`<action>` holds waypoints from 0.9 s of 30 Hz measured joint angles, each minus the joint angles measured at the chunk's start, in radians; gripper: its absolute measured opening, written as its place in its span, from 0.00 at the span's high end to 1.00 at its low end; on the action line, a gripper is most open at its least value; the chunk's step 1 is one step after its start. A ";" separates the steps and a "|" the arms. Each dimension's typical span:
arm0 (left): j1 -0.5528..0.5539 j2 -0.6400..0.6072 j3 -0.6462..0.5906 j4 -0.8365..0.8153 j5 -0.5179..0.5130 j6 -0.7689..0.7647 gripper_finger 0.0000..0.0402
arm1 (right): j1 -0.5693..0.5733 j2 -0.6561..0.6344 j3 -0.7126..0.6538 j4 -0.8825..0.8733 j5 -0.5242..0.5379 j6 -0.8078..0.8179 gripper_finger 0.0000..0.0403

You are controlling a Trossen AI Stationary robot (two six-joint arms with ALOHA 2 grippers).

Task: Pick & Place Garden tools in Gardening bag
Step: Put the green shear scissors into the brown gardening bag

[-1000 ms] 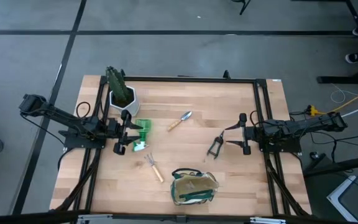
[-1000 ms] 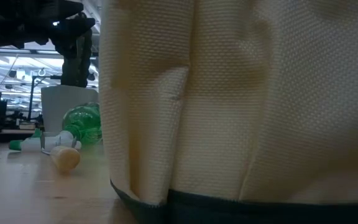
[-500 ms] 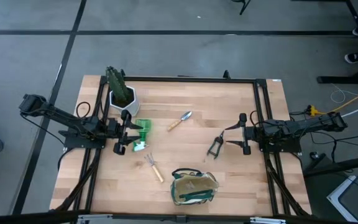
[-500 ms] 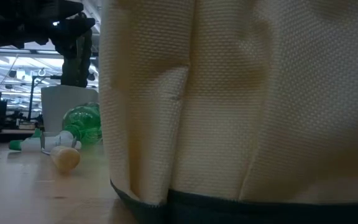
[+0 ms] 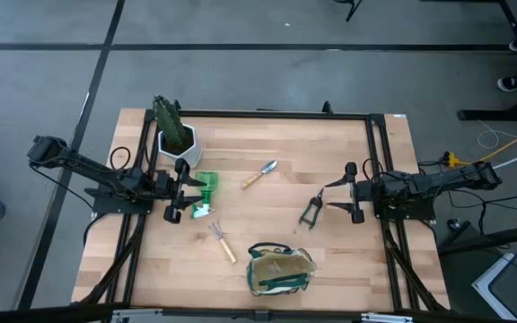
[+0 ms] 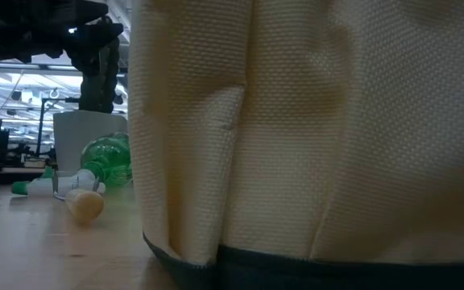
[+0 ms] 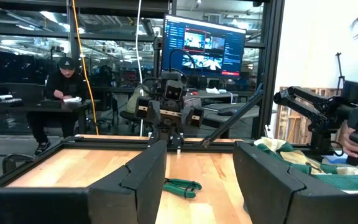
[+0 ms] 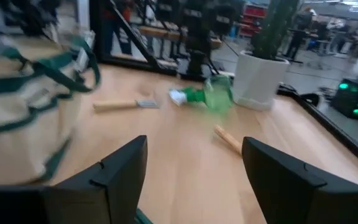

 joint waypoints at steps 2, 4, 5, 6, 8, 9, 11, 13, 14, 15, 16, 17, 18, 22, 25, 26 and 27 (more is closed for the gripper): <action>0.000 0.000 0.000 0.000 0.000 0.000 0.55 | 0.000 0.000 0.000 0.021 -0.036 0.004 0.34; 0.000 0.000 0.000 0.000 0.000 0.000 0.55 | 0.000 0.000 0.000 0.035 -0.065 0.006 0.34; 0.000 0.000 0.000 0.000 0.000 0.000 0.55 | 0.000 0.000 0.000 0.044 -0.073 0.009 0.34; 0.000 0.000 0.000 0.000 0.000 0.000 0.55 | 0.000 0.001 0.000 0.055 -0.074 0.021 0.34; 0.000 0.000 0.000 0.000 0.000 0.000 0.55 | 0.000 0.001 0.000 0.076 -0.072 0.044 0.34; 0.000 0.000 0.000 0.000 0.000 0.000 0.55 | 0.000 0.001 0.000 0.086 -0.070 0.054 0.34; 0.000 0.000 0.000 0.000 0.000 0.000 0.55 | 0.000 0.004 0.000 0.104 -0.066 0.059 0.34; 0.000 0.000 0.000 0.000 0.000 0.000 0.55 | 0.000 0.015 0.000 0.130 -0.052 0.059 0.34; 0.000 0.000 0.000 0.000 0.000 0.000 0.55 | 0.000 0.023 0.000 0.145 -0.033 0.062 0.34; 0.000 0.000 0.000 0.000 0.000 0.000 0.55 | 0.000 0.031 0.000 0.161 -0.010 0.073 0.34; 0.000 0.000 0.000 0.000 0.000 0.000 0.55 | 0.000 0.041 0.000 0.177 0.009 0.081 0.34; 0.000 0.000 0.000 0.000 0.000 0.000 0.55 | 0.000 0.051 0.000 0.194 0.022 0.082 0.34; 0.000 0.000 0.000 0.000 0.000 0.000 0.55 | 0.000 0.062 0.000 0.210 0.033 0.082 0.34; 0.000 0.000 0.000 0.000 0.000 0.000 0.55 | 0.000 0.113 0.000 0.266 0.041 0.082 0.34; 0.000 0.000 0.000 0.000 0.000 0.000 0.55 | 0.000 0.155 0.000 0.295 0.034 0.082 0.34; 0.000 0.000 0.000 0.000 0.000 0.000 0.55 | 0.000 0.168 0.002 0.302 0.025 0.083 0.34; 0.000 0.000 0.000 0.000 0.000 0.000 0.55 | 0.000 0.181 0.012 0.297 0.009 0.088 0.34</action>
